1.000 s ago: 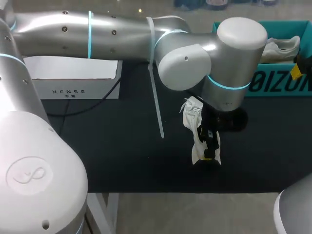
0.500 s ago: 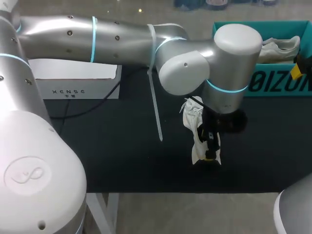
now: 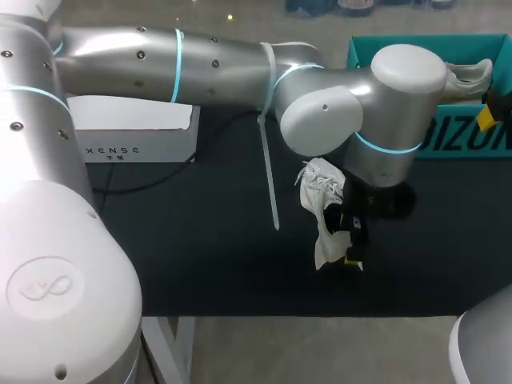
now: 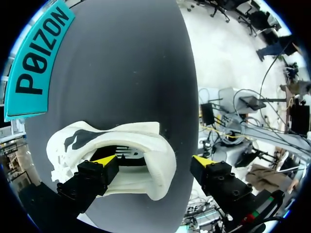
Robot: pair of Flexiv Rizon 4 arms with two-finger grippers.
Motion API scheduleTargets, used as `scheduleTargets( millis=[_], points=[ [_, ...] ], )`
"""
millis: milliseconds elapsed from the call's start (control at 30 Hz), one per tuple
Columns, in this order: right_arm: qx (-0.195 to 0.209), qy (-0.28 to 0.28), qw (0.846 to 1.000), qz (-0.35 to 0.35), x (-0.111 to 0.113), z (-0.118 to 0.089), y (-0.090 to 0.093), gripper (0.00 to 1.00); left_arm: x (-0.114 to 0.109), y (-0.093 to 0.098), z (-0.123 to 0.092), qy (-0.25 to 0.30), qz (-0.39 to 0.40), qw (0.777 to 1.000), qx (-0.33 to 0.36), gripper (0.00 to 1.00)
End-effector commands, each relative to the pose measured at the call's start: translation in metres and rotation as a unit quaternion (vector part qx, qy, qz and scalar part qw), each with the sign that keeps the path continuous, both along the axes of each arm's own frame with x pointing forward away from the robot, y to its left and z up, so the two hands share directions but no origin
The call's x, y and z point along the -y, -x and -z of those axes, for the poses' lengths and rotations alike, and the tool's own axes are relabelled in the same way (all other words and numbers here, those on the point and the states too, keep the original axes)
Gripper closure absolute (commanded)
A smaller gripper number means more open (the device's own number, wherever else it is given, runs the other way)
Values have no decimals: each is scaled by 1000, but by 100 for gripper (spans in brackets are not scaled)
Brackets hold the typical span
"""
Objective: Take the shoe out of the shoebox, open the shoe tongue, remove and reinsert the insole, then place the shoe into the shoebox
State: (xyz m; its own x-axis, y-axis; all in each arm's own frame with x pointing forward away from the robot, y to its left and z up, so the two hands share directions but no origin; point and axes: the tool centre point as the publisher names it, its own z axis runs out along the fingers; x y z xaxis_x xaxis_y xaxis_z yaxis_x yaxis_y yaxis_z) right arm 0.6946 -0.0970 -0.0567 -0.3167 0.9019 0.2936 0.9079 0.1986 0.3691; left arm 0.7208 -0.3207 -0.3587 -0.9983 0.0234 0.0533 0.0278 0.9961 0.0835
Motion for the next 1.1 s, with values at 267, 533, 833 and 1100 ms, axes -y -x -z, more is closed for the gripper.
scheduleTargets(
  millis=[267, 533, 833, 1100],
  points=[
    [-3, 1, 1000, 0, -1, -1, -3, 0, -2, 3, -2, -11, -8, 1000, 2, 0],
    [-3, 1, 1000, 0, -1, -1, -3, 0, -2, 3, -2, -15, -8, 1000, 6, 100],
    [-3, 1, 1000, 0, -1, -1, -3, 0, -3, 4, -1, -18, -9, 1000, 5, 100],
    [-3, 1, 1000, 0, -1, -1, -3, 0, -6, 8, -3, -10, -9, 1000, 4, 100]
  ],
)
